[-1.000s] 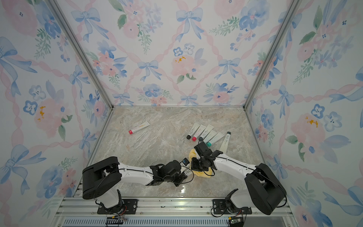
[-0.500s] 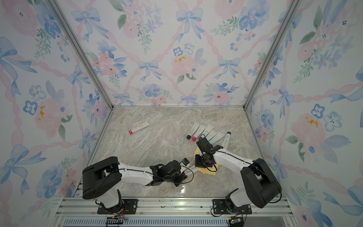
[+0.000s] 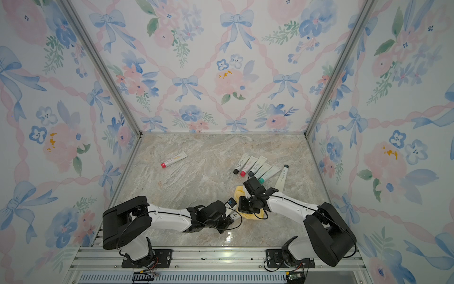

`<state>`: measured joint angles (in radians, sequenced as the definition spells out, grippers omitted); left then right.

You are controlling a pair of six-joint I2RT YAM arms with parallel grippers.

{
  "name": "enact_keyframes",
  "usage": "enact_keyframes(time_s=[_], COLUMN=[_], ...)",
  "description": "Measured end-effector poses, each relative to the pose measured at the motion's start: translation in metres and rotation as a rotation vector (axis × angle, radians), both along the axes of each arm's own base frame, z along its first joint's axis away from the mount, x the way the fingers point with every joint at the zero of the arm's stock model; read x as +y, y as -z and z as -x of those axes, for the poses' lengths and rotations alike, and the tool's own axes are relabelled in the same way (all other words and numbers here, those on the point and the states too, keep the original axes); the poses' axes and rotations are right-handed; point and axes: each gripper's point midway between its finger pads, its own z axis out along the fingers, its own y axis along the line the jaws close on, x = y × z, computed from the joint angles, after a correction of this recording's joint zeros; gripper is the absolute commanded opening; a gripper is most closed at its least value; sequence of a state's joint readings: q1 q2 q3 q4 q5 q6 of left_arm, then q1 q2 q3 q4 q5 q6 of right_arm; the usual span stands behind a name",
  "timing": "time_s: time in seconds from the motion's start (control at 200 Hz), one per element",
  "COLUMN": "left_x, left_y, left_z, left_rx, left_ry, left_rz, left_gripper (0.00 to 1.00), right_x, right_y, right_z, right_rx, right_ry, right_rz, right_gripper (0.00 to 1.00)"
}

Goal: Wipe the surface of the toothpaste tube
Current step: Wipe the dirt from the toothpaste tube.

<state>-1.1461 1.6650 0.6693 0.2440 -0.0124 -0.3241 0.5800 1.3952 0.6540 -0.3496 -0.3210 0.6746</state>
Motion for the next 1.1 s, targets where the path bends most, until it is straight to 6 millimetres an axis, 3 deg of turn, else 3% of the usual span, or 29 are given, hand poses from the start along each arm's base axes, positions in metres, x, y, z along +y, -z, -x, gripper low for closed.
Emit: enact_keyframes(time_s=[0.225, 0.32, 0.615, 0.865, 1.1], left_x=[0.0, 0.0, 0.0, 0.0, 0.0], left_y=[0.0, 0.0, 0.0, 0.0, 0.0], left_z=[0.0, 0.0, 0.0, 0.0, 0.0], left_rx=[-0.003, -0.003, -0.002, -0.002, -0.002], left_ry=[0.0, 0.0, 0.0, 0.001, 0.001], left_rz=[0.007, 0.007, 0.006, 0.006, 0.007], left_gripper=[0.3, 0.3, 0.3, 0.3, 0.3], right_x=[-0.049, -0.056, -0.044, -0.004, -0.015], right_y=[0.007, 0.01, 0.008, -0.002, 0.001], right_z=[-0.023, -0.027, -0.022, 0.006, -0.001], right_rx=[0.0, 0.016, -0.01, -0.026, 0.016], right_ry=[0.119, 0.127, 0.082, 0.008, 0.06], right_rz=[0.073, 0.098, 0.127, 0.045, -0.009], right_gripper=[0.07, 0.07, 0.07, 0.07, 0.07])
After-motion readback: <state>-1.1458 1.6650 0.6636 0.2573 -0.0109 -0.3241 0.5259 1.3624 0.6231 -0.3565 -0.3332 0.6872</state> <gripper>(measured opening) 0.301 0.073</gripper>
